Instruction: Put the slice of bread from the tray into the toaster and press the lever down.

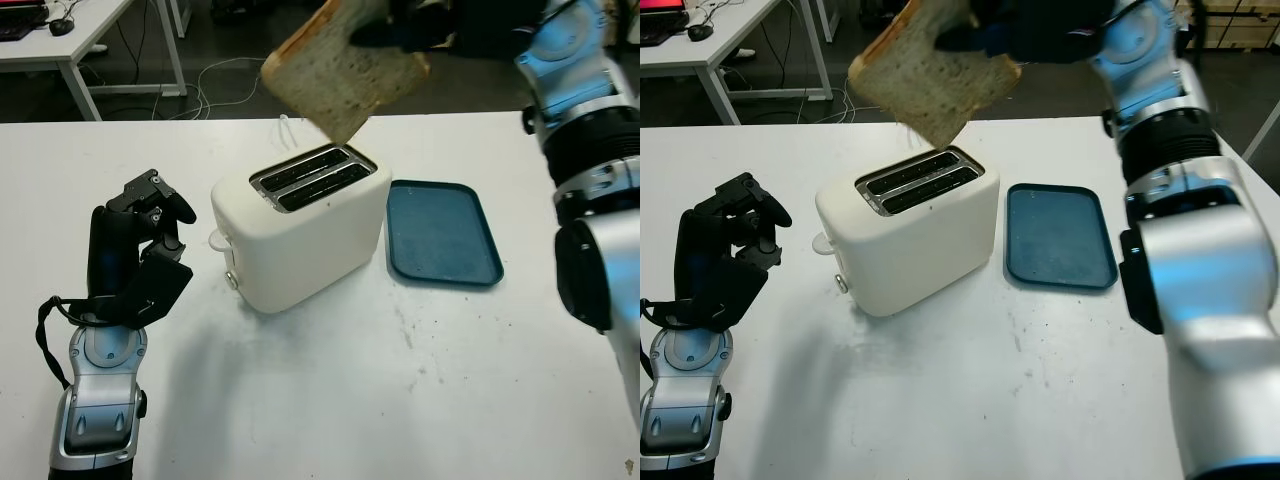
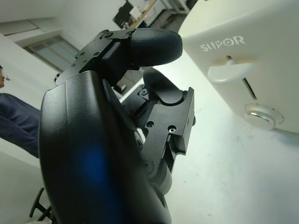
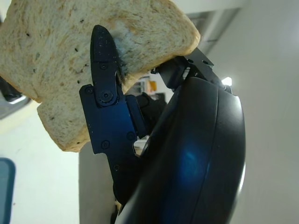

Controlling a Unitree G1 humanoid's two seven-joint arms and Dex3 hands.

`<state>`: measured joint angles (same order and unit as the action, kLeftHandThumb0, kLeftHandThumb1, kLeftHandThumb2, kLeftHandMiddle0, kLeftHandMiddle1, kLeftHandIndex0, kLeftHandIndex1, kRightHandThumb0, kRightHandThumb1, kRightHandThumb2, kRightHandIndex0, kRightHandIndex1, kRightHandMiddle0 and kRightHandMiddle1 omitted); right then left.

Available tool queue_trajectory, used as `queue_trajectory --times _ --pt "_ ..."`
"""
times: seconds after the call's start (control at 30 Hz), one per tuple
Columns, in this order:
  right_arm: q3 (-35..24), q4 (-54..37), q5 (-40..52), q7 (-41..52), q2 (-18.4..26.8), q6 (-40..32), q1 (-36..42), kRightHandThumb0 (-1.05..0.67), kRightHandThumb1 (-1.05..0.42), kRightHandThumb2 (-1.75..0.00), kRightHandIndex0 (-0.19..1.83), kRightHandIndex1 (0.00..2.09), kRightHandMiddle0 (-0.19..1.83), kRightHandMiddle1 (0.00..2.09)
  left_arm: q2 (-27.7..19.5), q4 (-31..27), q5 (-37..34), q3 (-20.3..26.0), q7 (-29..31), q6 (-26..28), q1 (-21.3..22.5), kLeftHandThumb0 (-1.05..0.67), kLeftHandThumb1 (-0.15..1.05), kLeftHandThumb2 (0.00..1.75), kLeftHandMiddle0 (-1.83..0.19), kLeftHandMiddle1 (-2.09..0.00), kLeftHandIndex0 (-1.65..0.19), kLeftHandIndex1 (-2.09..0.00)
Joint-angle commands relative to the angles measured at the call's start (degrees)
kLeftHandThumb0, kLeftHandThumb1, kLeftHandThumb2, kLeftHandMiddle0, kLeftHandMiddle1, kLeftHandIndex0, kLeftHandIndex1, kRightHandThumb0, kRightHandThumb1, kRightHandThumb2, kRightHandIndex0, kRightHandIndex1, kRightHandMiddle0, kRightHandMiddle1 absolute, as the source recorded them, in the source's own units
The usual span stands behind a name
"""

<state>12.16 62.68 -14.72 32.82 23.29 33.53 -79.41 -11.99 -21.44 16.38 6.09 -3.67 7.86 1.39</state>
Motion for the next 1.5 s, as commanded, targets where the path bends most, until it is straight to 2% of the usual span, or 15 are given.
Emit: queue_trajectory --times 0.0,0.37,0.8,1.0,1.2,1.47 --pt "1.1 0.0 -1.5 0.5 -0.4 -0.6 -1.0 -0.57 -0.92 -0.45 1.16 1.75 0.95 1.75 0.0 -0.3 0.1 0.3 -0.1 -0.3 0.0 0.01 0.92 0.82 -1.05 -1.75 -0.70 -1.75" --pt "3.4 0.1 -4.4 2.3 -0.2 -1.1 0.0 -0.44 -0.92 -0.45 1.12 1.75 0.86 1.75 0.1 -0.2 0.3 -0.1 -0.2 -0.6 0.0 0.01 0.92 0.82 -1.06 -1.75 -0.70 -1.75" --pt "6.9 -0.2 -10.5 -1.0 1.5 2.4 -1.1 -0.48 -0.92 -0.45 1.09 1.75 0.83 1.75 0.3 -0.6 0.4 -0.1 -0.1 0.0 -0.3 0.00 0.92 0.82 -1.04 -1.75 -0.68 -1.75" --pt "11.0 -0.7 -17.0 -6.5 2.5 6.1 -0.7 -0.49 -0.92 -0.44 1.09 1.75 0.82 1.75 0.2 -0.6 0.7 -0.1 -0.2 0.1 -0.3 0.00 0.92 0.81 -1.03 -1.75 -0.67 -1.75" --pt "16.1 -0.4 -23.0 -10.8 3.0 11.4 0.1 -0.49 -0.92 -0.36 1.13 1.75 0.87 1.75 0.4 -0.9 0.7 0.0 -0.4 0.0 -0.6 0.01 0.92 0.81 -1.04 -1.75 -0.68 -1.75" --pt "19.6 -2.6 -26.4 -12.3 3.6 16.6 0.5 -0.53 -0.92 -0.36 1.16 1.75 0.92 1.75 0.5 -1.0 0.4 0.1 -0.5 -0.2 -1.0 0.00 0.92 0.81 -1.04 -1.75 -0.68 -1.75"
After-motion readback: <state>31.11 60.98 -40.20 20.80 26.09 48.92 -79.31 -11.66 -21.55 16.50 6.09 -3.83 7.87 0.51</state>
